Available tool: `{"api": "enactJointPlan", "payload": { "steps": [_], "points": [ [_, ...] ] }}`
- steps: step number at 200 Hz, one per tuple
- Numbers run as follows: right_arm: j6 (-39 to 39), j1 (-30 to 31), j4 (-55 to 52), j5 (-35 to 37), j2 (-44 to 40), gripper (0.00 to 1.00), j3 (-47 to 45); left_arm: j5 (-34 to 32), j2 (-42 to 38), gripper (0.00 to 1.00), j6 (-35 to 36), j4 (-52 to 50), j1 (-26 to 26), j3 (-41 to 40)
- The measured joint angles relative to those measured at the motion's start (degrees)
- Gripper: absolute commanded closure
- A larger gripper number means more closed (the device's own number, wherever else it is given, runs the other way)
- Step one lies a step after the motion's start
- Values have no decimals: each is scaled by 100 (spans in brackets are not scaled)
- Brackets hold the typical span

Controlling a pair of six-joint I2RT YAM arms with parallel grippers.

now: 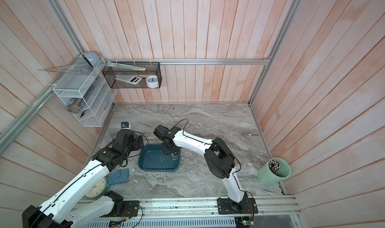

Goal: Take out the screws from the storage box
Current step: Pick up the screw from the storage box.

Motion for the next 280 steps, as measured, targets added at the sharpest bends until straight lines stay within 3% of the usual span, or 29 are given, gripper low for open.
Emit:
{"api": "enactJointPlan", "payload": {
  "steps": [195, 280],
  "points": [
    [-7, -11, -42, -127, 649, 87, 140, 0, 0, 0, 0, 0, 0, 0],
    [-7, 0, -173, -127, 855, 83, 431, 0, 0, 0, 2, 0, 0, 0]
  ]
}}
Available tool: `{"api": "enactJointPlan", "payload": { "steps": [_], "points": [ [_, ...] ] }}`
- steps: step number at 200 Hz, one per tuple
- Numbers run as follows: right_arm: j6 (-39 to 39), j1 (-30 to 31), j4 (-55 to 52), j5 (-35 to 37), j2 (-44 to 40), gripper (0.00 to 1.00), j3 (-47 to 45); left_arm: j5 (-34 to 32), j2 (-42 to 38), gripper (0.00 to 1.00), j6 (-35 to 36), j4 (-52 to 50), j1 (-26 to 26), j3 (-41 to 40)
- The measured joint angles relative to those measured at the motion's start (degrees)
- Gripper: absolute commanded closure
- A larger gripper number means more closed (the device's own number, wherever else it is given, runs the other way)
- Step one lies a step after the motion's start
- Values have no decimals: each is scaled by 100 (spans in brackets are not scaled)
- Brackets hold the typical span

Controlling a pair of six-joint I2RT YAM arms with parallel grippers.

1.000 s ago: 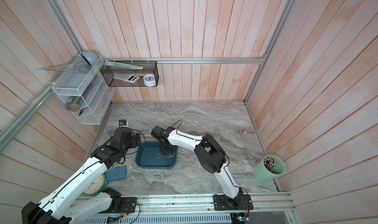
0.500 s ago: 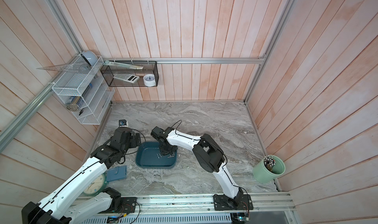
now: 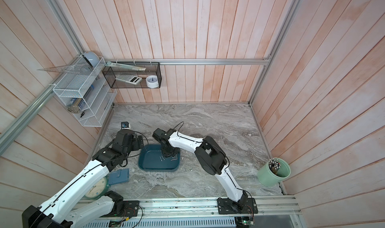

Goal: Take out the screws from the storage box
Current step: Pick up the screw from the storage box.

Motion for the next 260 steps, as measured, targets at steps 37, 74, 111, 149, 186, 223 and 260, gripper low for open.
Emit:
{"api": "enactJointPlan", "payload": {
  "steps": [37, 74, 111, 149, 186, 223, 260],
  "points": [
    [-4, 28, -131, 31, 122, 83, 214, 0, 0, 0, 0, 0, 0, 0],
    [-28, 76, -240, 125, 205, 88, 367, 0, 0, 0, 0, 0, 0, 0],
    [-46, 133, -284, 249, 212, 90, 404, 0, 0, 0, 0, 0, 0, 0],
    [-46, 195, -350, 352, 273, 91, 498, -2, 0, 0, 0, 0, 0, 0],
    [-48, 267, -409, 426, 321, 92, 568, -2, 0, 0, -2, 0, 0, 0],
    [-90, 343, -428, 503, 323, 91, 568, -2, -4, 0, -11, 0, 0, 0],
    [-136, 354, -474, 520, 372, 84, 625, 0, -109, 0, -70, 0, 0, 0]
  ]
}}
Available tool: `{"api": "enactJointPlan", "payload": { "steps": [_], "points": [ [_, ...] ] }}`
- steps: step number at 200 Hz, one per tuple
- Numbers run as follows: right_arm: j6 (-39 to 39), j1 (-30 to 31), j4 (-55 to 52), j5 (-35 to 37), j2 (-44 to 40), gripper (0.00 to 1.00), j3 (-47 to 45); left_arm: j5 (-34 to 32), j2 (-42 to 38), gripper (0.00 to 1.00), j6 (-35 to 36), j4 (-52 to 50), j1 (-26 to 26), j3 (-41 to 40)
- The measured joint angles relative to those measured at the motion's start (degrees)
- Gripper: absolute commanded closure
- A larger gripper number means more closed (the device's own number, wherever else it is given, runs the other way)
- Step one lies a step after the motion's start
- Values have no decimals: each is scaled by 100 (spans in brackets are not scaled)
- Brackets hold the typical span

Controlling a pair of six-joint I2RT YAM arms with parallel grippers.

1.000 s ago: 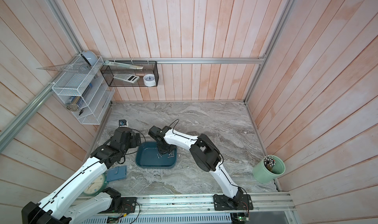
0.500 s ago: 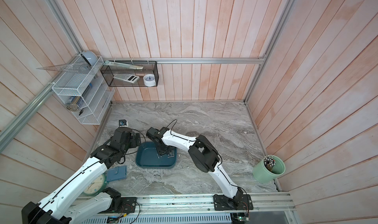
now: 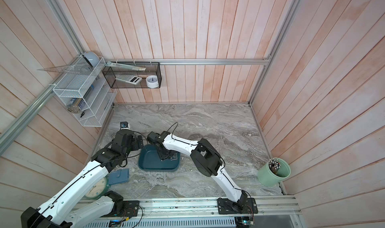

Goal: Take out the screws from the storage box
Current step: Pick up the screw from the storage box.

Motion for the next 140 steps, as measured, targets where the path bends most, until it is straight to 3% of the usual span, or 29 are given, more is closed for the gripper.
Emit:
{"api": "enactJointPlan", "payload": {
  "steps": [30, 76, 140],
  "points": [
    [9, -9, -42, 0, 28, 79, 31, 44, -11, 0, -111, -24, 0, 0],
    [11, -44, -9, -79, 90, 79, 37, 146, -11, 0, -271, -116, 0, -74],
    [96, -111, 28, -275, 96, 87, 37, 122, -9, 0, -415, -280, 0, -173]
  ]
}}
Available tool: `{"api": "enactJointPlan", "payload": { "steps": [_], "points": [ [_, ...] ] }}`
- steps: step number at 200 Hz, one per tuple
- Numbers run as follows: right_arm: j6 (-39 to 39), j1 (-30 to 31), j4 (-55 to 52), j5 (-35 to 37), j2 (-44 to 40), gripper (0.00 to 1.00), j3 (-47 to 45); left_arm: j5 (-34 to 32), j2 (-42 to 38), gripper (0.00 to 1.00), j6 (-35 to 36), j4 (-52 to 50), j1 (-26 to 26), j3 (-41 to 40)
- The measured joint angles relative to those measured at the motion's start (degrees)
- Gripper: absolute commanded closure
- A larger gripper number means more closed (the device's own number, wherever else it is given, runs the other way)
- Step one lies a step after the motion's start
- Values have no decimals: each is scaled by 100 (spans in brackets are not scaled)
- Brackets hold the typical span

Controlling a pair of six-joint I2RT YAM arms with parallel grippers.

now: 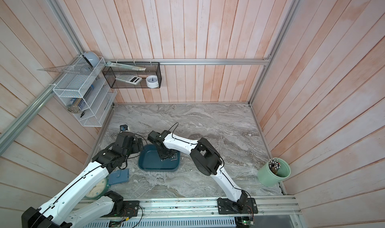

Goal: Take out the screws from the storage box
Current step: Pick up the screw from the storage box.

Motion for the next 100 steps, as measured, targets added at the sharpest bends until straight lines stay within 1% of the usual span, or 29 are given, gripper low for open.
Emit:
{"api": "enactJointPlan", "payload": {
  "steps": [29, 62, 100],
  "points": [
    [7, -28, 48, -4, -33, 88, -33, -17, 0, 0, -35, -4, 0, 0],
    [39, -57, 297, 17, -273, 88, -369, -42, 0, 0, -24, -22, 0, 0],
    [42, -94, 258, 162, -391, 88, -306, -79, 7, 0, 9, -22, 7, 0]
  ]
}}
